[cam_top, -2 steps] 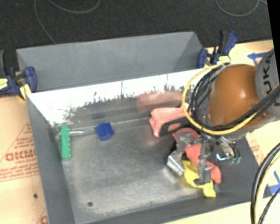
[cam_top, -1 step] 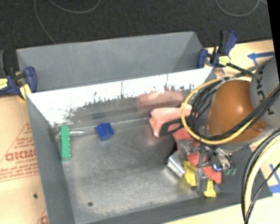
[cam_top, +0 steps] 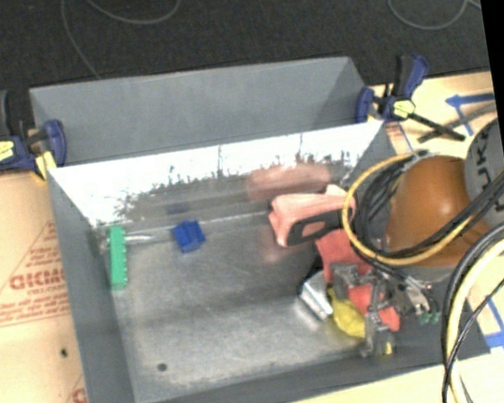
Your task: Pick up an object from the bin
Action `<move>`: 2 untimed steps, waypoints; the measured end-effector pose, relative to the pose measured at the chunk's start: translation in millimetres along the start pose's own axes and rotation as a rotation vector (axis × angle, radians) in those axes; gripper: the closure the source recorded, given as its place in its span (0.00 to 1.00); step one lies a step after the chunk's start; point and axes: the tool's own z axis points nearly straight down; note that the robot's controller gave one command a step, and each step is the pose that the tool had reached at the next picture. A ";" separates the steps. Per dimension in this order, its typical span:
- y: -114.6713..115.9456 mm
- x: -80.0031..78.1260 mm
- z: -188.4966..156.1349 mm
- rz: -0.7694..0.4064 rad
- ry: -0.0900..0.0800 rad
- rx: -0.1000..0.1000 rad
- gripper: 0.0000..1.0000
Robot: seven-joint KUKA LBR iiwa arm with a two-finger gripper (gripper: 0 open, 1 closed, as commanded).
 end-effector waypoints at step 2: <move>-20.2 -0.8 14.7 0.850 0.032 -0.001 1.00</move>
Offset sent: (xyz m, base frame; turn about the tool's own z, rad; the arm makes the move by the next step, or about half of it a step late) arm 0.0094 -0.0223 -0.0119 0.8589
